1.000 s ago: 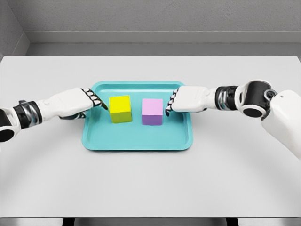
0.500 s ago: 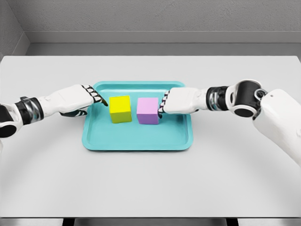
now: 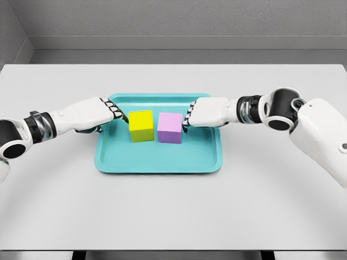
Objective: Push two cubes
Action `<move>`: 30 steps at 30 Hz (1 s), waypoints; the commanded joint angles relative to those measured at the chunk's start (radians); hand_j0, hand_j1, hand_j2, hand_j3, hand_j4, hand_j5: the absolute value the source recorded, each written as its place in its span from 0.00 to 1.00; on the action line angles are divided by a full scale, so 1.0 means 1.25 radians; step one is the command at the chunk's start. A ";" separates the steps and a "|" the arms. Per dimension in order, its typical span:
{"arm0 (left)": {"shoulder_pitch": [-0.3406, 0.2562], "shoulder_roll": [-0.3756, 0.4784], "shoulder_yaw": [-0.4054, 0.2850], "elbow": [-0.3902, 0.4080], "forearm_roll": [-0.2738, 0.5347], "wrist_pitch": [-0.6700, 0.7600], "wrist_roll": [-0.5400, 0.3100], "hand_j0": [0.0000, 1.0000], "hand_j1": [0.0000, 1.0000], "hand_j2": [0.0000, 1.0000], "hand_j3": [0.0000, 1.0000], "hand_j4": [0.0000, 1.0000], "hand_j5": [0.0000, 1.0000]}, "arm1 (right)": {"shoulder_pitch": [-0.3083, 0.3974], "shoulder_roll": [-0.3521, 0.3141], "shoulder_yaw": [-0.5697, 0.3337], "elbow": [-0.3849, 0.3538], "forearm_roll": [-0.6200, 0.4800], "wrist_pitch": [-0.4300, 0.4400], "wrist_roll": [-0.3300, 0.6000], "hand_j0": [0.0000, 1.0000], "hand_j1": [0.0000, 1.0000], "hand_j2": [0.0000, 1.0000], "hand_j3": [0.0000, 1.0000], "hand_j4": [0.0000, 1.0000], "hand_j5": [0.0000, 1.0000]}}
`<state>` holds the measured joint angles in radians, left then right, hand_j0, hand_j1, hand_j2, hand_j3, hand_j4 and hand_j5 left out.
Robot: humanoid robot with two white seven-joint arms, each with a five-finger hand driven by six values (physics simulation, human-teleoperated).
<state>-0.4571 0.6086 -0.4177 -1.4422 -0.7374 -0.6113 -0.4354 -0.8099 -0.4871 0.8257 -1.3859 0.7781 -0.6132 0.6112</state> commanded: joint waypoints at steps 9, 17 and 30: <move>0.000 -0.021 -0.003 -0.006 0.035 0.000 -0.027 0.75 0.75 0.75 0.75 0.75 0.75 | -0.014 0.015 0.022 0.047 0.002 0.002 0.000 0.68 0.68 0.68 0.68 0.68 0.68; 0.001 -0.007 0.008 0.010 0.041 0.000 -0.027 0.58 0.58 0.58 0.58 0.58 0.58 | -0.021 0.013 0.022 0.073 0.002 0.002 0.000 0.68 0.68 0.68 0.68 0.68 0.68; -0.013 0.199 0.051 0.036 0.191 0.000 -0.026 0.53 0.53 0.53 0.53 0.53 0.53 | 0.237 -0.315 -0.413 -0.139 -0.389 0.002 0.000 1.00 1.00 1.00 1.00 1.00 1.00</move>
<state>-0.4725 0.8127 -0.3660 -1.4154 -0.5394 -0.6130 -0.4686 -0.4970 -0.8516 0.3687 -1.5548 0.3821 -0.6147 0.6116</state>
